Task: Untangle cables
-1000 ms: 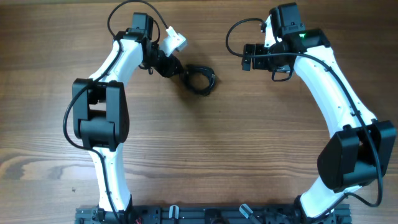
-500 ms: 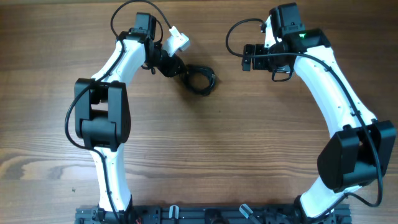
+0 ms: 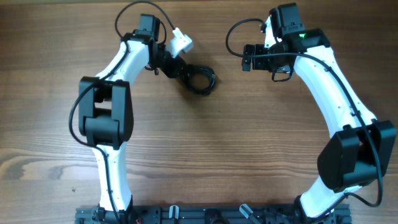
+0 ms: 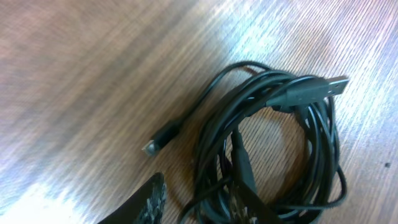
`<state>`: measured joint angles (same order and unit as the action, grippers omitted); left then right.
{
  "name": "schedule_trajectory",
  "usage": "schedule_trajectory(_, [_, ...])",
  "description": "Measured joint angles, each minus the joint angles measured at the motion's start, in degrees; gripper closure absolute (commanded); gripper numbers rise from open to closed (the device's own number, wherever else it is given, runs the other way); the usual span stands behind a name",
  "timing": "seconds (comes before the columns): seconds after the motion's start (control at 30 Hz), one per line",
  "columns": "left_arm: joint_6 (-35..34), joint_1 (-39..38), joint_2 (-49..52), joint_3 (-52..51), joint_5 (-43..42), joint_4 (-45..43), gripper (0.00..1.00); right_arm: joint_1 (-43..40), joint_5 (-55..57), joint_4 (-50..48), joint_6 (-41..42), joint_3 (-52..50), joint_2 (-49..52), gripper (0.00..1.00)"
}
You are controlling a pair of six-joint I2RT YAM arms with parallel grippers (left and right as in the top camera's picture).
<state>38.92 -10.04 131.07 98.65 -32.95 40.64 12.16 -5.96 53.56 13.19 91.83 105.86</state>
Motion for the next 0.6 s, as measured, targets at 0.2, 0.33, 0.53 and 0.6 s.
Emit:
schedule_trajectory(0.2, [-0.17,-0.72,1.77,0.0,-0.04,-1.01,0.67,0.0,0.0,0.0,0.0,0.0,0.0,0.0])
schedule_trajectory(0.33, [-0.2,-0.72,1.77,0.0,-0.15,-1.05,0.66,0.0,0.0,0.0,0.0,0.0,0.0,0.0])
schedule_trajectory(0.53, [-0.2,-0.72,1.77,0.0,-0.17,-1.03,0.66,0.0,0.0,0.0,-0.24,0.02,0.0,0.0])
schedule_trajectory(0.6, [-0.2,-0.72,1.77,0.0,-0.15,-1.01,0.66,0.0,0.0,0.0,-0.44,0.02,0.0,0.0])
